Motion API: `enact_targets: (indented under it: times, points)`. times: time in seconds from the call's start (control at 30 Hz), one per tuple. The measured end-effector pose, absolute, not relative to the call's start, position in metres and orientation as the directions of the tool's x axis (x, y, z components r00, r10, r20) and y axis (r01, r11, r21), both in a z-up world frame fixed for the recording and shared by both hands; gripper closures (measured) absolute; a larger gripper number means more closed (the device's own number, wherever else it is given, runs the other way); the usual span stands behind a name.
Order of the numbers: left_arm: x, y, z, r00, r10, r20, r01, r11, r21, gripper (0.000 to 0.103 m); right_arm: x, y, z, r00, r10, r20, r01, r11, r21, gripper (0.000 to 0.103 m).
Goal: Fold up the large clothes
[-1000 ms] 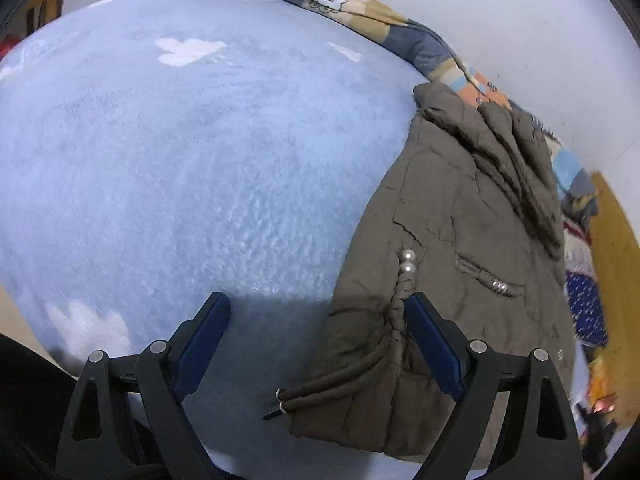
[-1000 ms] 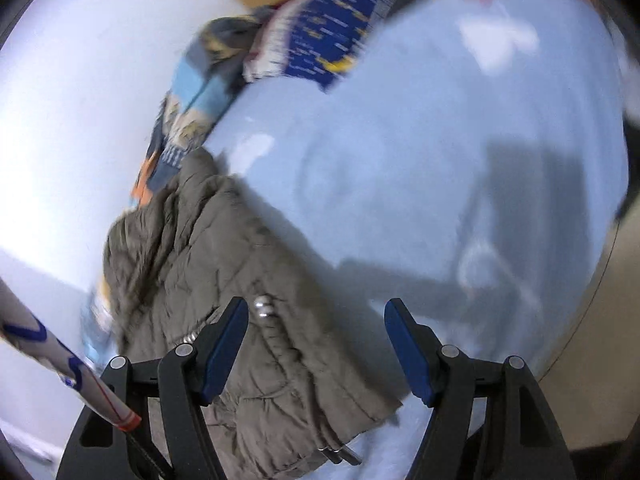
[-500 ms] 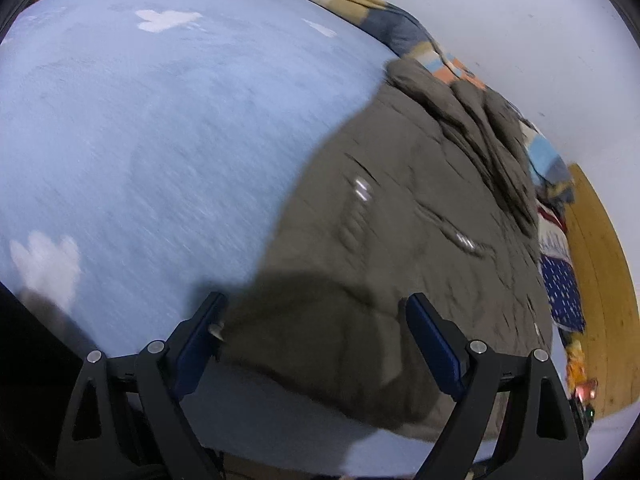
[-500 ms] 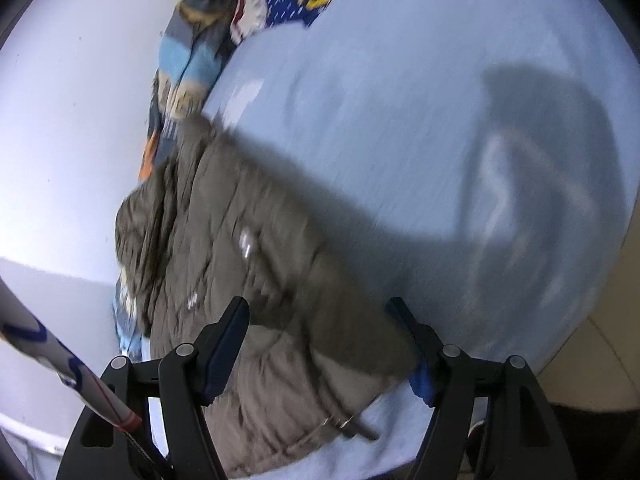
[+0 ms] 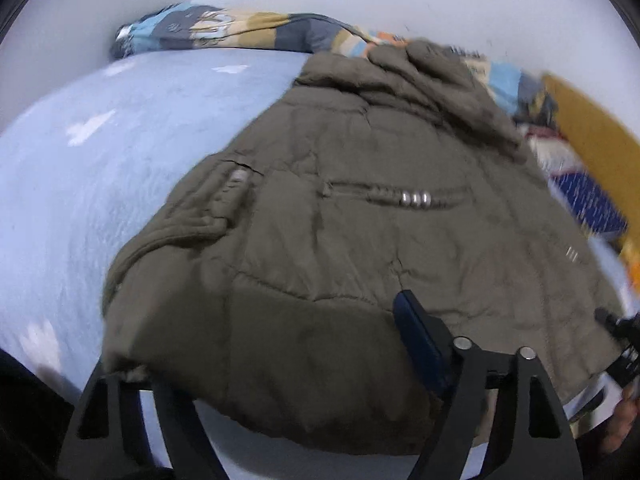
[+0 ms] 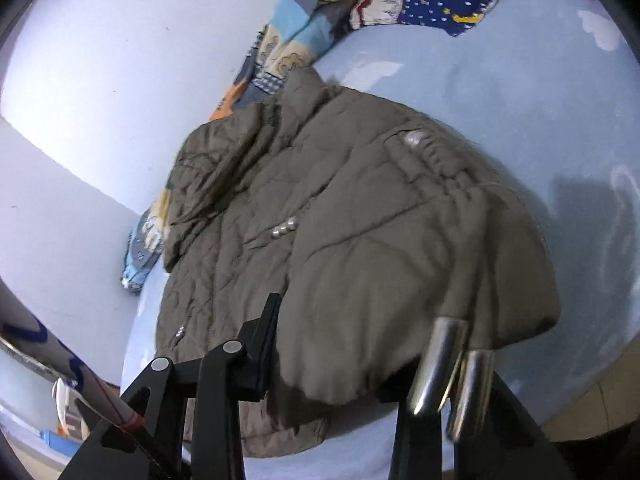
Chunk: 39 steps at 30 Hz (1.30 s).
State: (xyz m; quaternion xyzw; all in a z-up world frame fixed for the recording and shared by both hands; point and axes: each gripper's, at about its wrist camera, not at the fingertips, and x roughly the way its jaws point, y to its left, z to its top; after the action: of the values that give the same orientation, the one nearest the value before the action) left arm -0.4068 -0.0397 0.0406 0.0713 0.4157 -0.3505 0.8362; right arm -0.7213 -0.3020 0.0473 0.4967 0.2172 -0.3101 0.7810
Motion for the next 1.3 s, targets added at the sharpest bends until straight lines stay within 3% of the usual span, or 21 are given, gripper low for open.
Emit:
enact_targets:
  times: [0.1,0.17,0.27,0.47,0.83,1.3]
  points:
    - [-0.411,-0.044,0.039,0.437,-0.507,-0.743,0.664,0.739,-0.114,0.030,-0.720,-0.303,0.031,0.697,-0.222,-0.681,0.715,0.282,0.640,0.063]
    - [-0.415,-0.047,0.041,0.461,-0.498,-0.735,0.673,0.735,-0.076,0.032,-0.717,-0.299,0.037,0.694,-0.235,-0.680,0.715,0.331,0.616,0.074]
    - [-0.422,-0.053,0.041,0.503,-0.474,-0.722,0.687,0.727,0.001,0.032,-0.708,-0.289,0.046,0.653,-0.277,-0.705,0.743,0.415,0.525,0.078]
    - [-0.430,-0.055,0.038,0.539,-0.448,-0.714,0.692,0.719,0.071,0.032,-0.693,-0.286,0.034,0.565,-0.302,-0.768,0.790,0.465,0.399,0.077]
    - [-0.432,-0.055,0.035,0.545,-0.441,-0.713,0.693,0.716,0.087,0.031,-0.689,-0.289,0.034,0.567,-0.299,-0.767,0.797,0.435,0.420,0.070]
    - [-0.433,-0.057,0.035,0.548,-0.439,-0.712,0.701,0.705,0.105,0.031,-0.685,-0.291,0.035,0.550,-0.284,-0.785,0.805,0.429,0.409,0.070]
